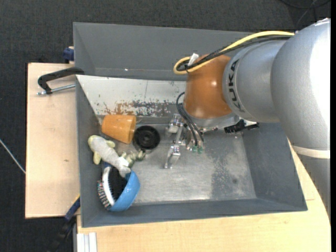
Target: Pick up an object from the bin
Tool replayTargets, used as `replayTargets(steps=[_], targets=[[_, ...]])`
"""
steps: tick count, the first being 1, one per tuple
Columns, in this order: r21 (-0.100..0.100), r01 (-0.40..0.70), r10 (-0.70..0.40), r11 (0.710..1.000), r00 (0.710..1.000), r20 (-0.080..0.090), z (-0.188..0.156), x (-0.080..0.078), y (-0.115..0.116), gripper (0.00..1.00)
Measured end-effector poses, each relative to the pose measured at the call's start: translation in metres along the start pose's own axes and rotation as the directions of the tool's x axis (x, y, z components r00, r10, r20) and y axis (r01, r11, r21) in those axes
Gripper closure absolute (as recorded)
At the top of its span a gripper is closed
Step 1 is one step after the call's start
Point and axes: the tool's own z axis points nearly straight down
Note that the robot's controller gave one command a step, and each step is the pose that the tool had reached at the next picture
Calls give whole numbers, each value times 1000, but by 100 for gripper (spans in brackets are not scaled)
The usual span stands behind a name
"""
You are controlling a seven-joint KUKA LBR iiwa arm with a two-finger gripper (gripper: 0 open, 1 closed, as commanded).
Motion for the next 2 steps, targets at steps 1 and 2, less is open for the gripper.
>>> replayTargets(steps=[1, 2], targets=[[-2, 56, -56, 998, 998, 15, 0, 2, 57, 0], [-3, 51, -51, 999, 999, 17, 0, 1, 55, 100]])
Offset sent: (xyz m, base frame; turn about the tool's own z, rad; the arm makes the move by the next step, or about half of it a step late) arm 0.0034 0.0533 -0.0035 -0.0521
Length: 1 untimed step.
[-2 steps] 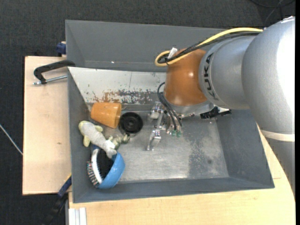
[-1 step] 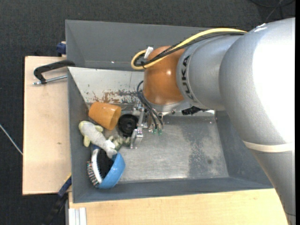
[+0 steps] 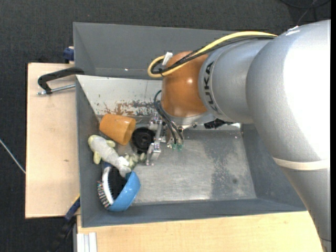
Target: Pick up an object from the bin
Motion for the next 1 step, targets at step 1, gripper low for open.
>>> replayTargets(steps=[1], targets=[[1, -16, 16, 1000, 1000, -1, -146, 6, -17, 100]])
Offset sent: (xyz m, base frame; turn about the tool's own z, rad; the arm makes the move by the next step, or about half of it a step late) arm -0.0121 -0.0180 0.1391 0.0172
